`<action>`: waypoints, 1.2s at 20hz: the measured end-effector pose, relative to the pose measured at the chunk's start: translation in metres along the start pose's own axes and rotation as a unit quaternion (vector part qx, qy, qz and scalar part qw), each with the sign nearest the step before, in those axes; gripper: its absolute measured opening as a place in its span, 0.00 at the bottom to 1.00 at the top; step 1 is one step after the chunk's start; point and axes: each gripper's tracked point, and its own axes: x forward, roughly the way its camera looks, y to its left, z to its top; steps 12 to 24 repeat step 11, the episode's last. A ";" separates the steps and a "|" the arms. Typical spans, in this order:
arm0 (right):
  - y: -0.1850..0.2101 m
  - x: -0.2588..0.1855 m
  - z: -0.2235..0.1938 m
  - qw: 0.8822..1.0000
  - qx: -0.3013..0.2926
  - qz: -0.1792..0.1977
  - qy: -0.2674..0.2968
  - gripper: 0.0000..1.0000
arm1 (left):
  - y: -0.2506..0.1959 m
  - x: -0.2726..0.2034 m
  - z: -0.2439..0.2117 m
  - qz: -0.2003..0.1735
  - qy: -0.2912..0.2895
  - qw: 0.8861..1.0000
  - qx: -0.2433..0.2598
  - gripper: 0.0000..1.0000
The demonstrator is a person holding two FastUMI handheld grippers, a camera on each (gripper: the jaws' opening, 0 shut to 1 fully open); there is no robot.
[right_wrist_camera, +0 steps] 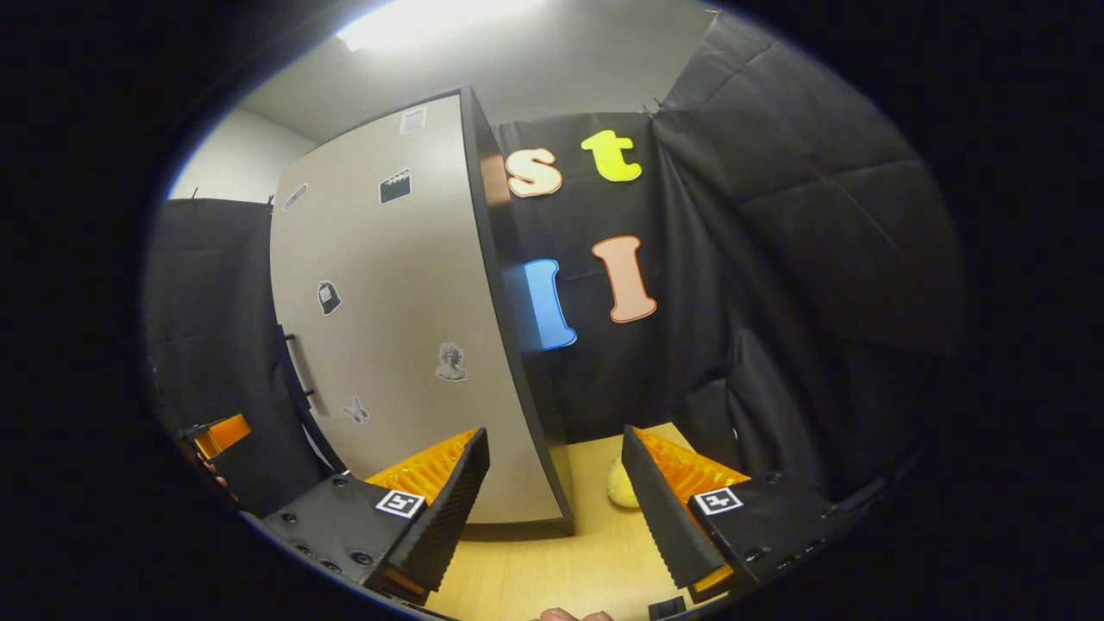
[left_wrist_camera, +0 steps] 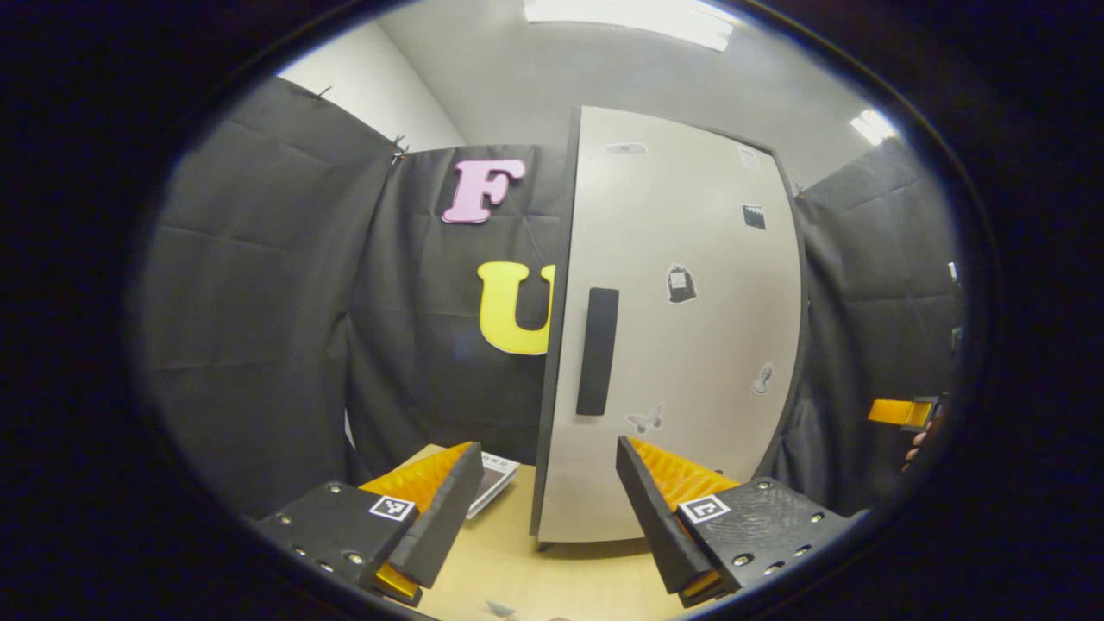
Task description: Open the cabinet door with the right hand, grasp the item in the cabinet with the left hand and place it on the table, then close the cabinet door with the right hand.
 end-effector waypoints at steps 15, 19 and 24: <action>-0.065 0.027 -0.013 0.999 0.001 0.045 0.009 0.92 | -0.087 -0.030 -0.010 0.039 -0.006 0.999 0.014 0.95; -0.065 0.027 -0.013 0.999 0.001 0.045 0.009 0.92 | -0.087 -0.030 -0.010 0.039 -0.006 0.999 0.014 0.95; -0.065 0.027 -0.013 0.999 0.001 0.045 0.009 0.92 | -0.087 -0.030 -0.010 0.039 -0.006 0.999 0.014 0.95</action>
